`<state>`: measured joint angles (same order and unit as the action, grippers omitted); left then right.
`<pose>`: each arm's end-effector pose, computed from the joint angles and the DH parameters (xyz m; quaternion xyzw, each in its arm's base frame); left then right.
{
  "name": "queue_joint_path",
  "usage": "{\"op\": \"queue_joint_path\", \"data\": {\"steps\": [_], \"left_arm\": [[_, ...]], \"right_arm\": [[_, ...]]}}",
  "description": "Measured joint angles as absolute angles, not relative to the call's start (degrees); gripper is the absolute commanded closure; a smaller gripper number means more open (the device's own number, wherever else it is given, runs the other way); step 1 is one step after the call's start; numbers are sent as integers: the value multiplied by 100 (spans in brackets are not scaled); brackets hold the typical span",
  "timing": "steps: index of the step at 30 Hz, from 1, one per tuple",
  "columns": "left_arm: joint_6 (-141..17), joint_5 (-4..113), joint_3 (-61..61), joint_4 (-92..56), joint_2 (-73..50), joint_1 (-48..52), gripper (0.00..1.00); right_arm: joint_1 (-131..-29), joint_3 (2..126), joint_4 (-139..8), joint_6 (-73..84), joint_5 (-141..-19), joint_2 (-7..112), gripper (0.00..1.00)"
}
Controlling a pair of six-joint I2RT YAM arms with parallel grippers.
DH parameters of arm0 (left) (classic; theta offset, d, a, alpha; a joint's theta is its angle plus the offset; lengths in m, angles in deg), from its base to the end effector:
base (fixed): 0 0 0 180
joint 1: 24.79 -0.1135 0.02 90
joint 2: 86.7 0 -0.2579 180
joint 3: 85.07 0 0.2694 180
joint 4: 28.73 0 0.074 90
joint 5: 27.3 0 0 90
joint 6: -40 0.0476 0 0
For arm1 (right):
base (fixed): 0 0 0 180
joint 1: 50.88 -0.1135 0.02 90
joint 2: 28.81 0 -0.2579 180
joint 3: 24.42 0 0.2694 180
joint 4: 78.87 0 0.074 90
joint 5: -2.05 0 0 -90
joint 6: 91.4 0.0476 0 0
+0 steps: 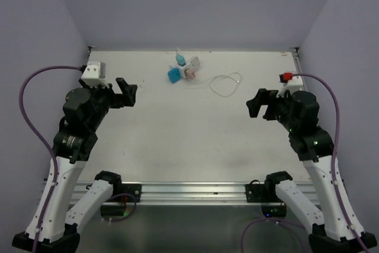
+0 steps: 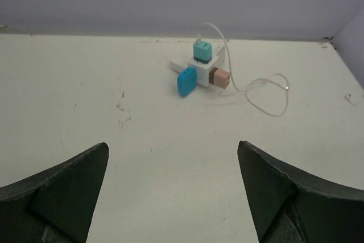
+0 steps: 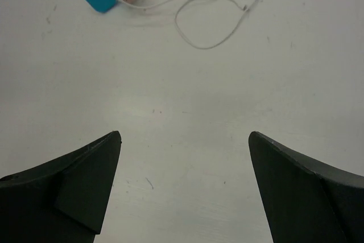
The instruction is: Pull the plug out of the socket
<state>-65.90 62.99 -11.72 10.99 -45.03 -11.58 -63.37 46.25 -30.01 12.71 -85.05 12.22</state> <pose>0.1724 -0.0402 0.4094 -0.0194 0.7547 -0.1630 0.6352 0.1697 0.0401 0.3760 -0.0031 0.8151 0.1533 0.5587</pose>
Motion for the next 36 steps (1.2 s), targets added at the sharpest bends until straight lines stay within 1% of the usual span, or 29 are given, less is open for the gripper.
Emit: {"op": "queue_joint_path", "data": {"steps": [5, 12, 17, 23, 30, 36], "left_arm": [[-6592, 6452, -1775, 861, -3865, -1158, 0], [-6574, 6739, -2328, 419, -2848, -1158, 0], [-6590, 6677, -2651, 131, -2516, -1402, 0], [-6592, 6730, -2699, 48, -2472, -1654, 0], [-6592, 6725, -2699, -46, -2300, -1693, 0], [-6592, 6730, -2699, -46, -2263, -1708, 1]], "right_arm": [[-6337, 4455, -3187, 1306, -8359, 2457, 1], [-6613, 4771, -4063, 1183, -8077, 4855, 1], [-6936, 5661, -4691, 971, -7760, 6549, 1], [-7231, 7274, -5493, 676, -7448, 8319, 1], [-7620, 8610, -5893, 300, -7362, 9683, 1], [-7808, 9263, -6050, 141, -7345, 10212, 1]]}}
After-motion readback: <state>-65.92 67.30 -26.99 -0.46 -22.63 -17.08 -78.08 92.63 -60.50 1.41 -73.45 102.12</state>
